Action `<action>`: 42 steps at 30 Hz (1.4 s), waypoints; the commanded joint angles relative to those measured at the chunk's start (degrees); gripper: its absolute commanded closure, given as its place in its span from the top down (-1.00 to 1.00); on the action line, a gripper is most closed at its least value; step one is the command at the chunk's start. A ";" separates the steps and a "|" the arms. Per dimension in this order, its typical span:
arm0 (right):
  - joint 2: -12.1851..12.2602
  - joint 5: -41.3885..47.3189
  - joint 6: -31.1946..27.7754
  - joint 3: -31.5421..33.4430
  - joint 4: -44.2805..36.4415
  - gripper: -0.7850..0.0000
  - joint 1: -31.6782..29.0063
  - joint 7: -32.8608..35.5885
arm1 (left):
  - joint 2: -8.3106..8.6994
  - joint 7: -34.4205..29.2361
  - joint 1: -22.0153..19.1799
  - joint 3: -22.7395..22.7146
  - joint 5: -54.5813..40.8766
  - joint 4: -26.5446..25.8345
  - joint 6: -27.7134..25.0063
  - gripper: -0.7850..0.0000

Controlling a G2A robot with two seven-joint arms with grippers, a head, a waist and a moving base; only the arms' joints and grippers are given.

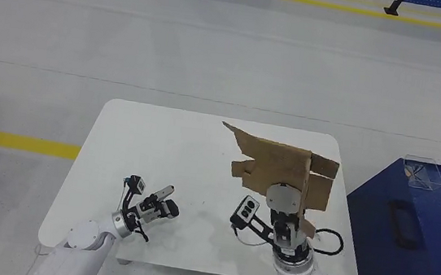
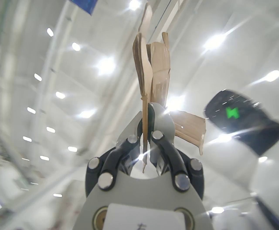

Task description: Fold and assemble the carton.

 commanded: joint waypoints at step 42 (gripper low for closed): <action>0.04 -85.11 -34.93 10.94 25.80 -1.00 4.73 16.30 | 2.96 -18.40 4.11 -1.69 0.64 -19.29 9.59 0.16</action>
